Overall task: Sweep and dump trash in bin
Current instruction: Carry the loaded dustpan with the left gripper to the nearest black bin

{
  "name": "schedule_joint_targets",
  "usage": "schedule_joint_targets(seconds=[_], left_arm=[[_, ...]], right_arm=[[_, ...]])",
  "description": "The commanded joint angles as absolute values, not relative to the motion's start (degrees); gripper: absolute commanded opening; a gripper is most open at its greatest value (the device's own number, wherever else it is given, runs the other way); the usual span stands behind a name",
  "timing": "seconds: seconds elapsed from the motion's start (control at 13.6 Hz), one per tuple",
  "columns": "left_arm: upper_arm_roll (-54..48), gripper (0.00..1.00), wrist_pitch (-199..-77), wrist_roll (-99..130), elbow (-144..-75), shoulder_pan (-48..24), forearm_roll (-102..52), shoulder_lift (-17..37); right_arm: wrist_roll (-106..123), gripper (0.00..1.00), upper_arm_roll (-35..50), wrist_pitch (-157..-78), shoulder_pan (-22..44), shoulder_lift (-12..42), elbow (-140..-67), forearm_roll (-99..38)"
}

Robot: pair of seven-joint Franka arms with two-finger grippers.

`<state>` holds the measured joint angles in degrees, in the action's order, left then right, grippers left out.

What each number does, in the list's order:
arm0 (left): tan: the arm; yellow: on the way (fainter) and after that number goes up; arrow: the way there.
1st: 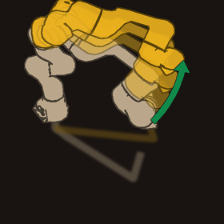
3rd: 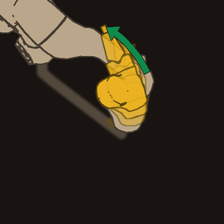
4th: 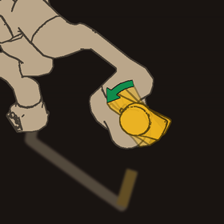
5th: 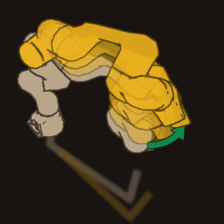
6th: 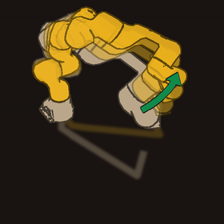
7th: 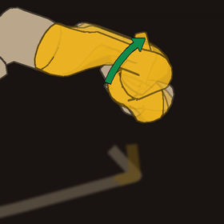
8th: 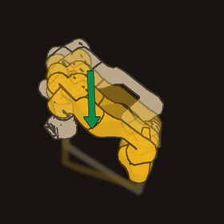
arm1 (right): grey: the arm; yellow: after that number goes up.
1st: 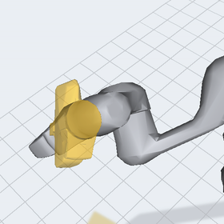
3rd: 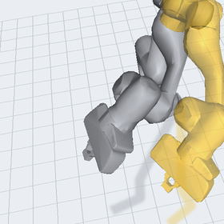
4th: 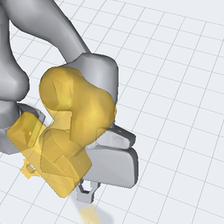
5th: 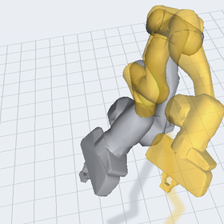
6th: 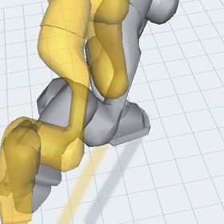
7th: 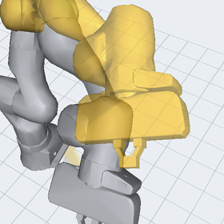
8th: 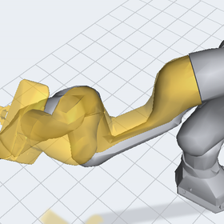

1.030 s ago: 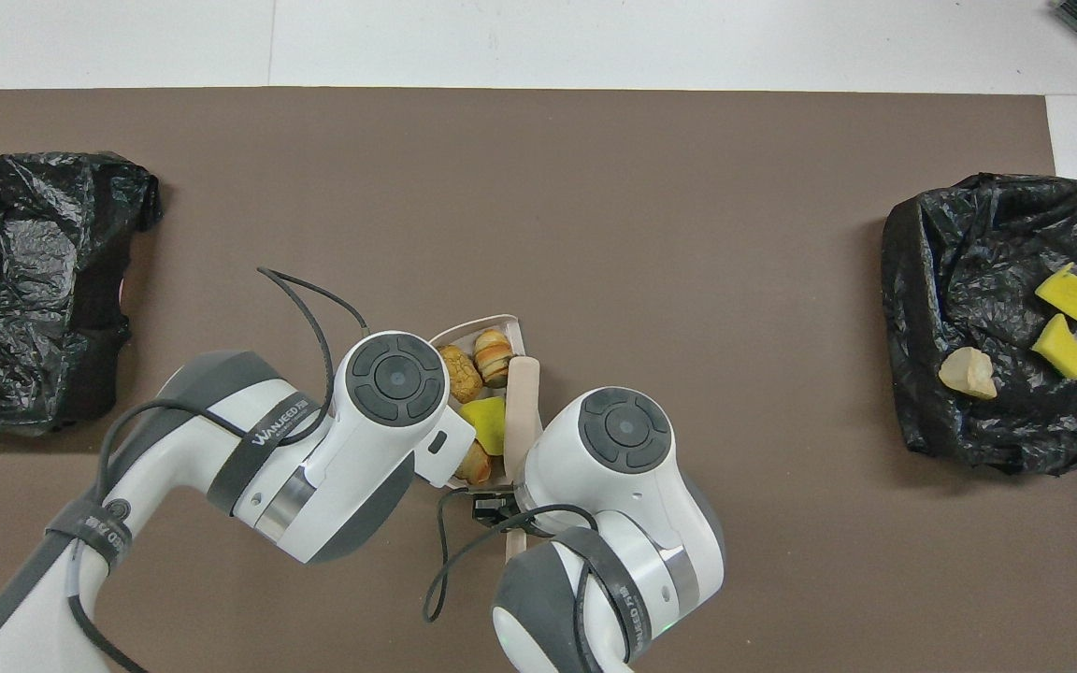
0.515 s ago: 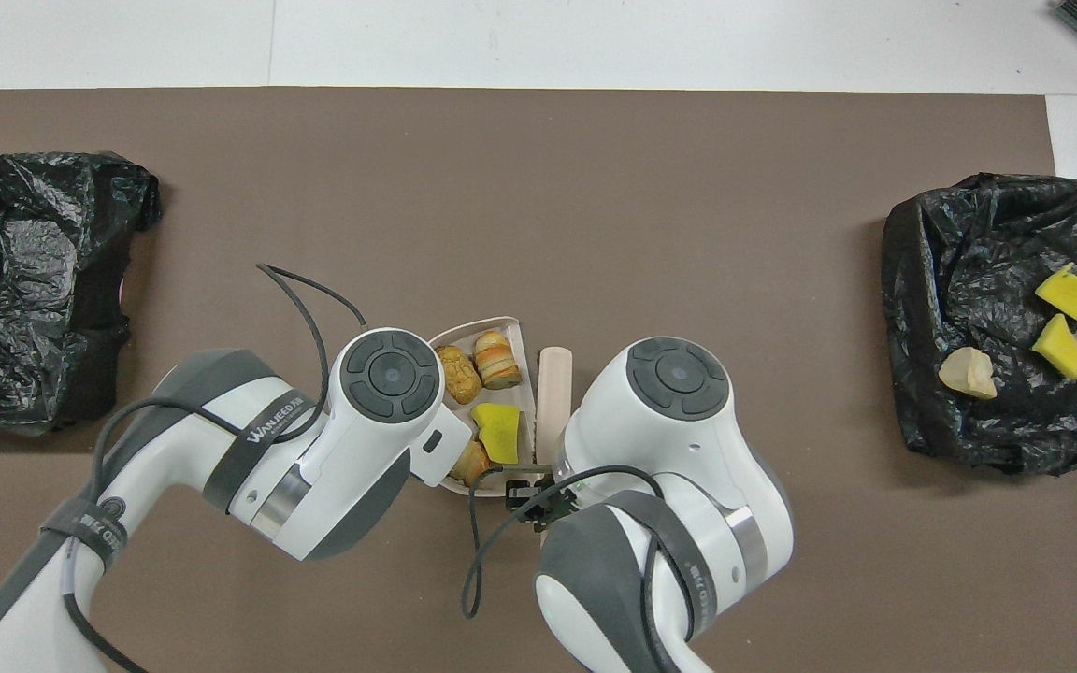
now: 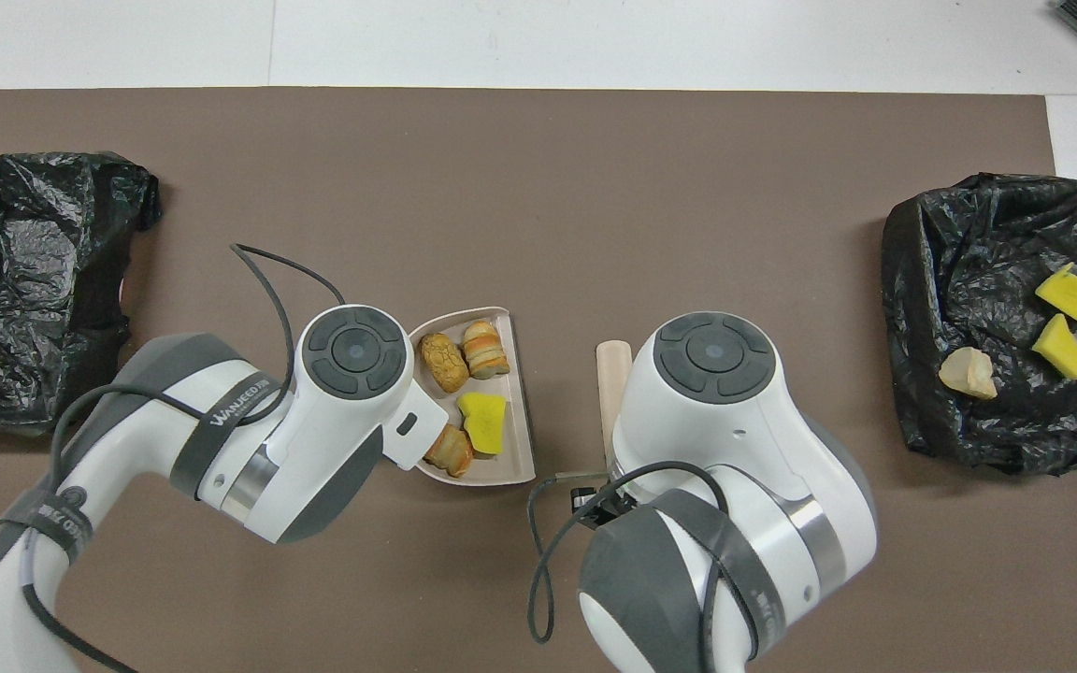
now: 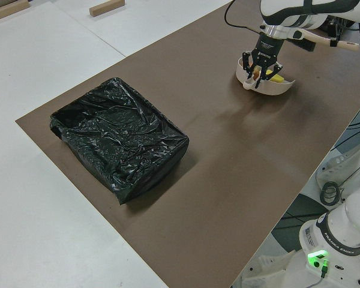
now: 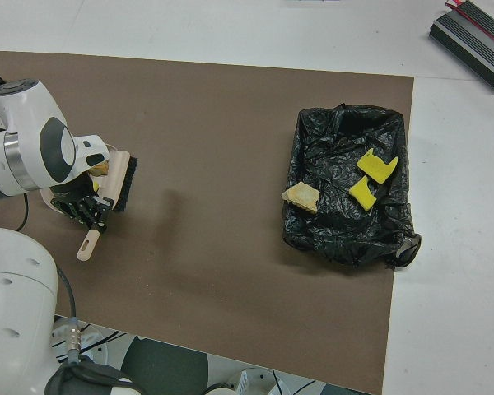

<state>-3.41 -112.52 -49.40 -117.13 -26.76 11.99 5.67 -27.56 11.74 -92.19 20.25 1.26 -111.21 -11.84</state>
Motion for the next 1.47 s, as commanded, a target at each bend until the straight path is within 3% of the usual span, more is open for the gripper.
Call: schedule_joint_targets(seconds=[0.0, 0.37, 0.88, 1.18, 1.32, 1.4], left_arm=[[-3.43, 0.00, -111.36, -54.12, -116.90, -23.22, 11.95, 2.64], [-3.34, 0.00, -109.95, -68.78, -117.33, -11.45, 11.95, -4.56], [-2.90, 0.00, -110.91, -83.99, -114.26, 7.97, 11.95, -6.07], [-2.29, 0.00, -114.25, -87.61, -112.07, 16.94, 12.04, -5.10], [-2.29, 0.00, -115.74, -90.77, -108.83, 20.29, 12.04, -2.92], [-2.29, 0.00, -115.06, -93.14, -105.15, 21.17, 12.04, -0.73]], right_arm=[[-25.93, 0.00, 12.57, -93.50, 20.47, -1.40, -114.95, -10.55], [-33.73, 0.00, 12.83, -102.02, 28.63, 0.87, -117.60, -11.60], [-43.68, 0.00, 12.83, -114.69, 40.16, 9.22, -117.69, -15.56], [-44.73, 0.01, 12.83, -116.02, 40.43, 8.79, -120.41, -16.17], [-46.49, 1.00, 12.83, -115.75, 40.25, 9.23, -119.45, -17.75], [-46.58, 1.00, 12.75, -115.23, 40.34, 9.40, -118.49, -17.67]])
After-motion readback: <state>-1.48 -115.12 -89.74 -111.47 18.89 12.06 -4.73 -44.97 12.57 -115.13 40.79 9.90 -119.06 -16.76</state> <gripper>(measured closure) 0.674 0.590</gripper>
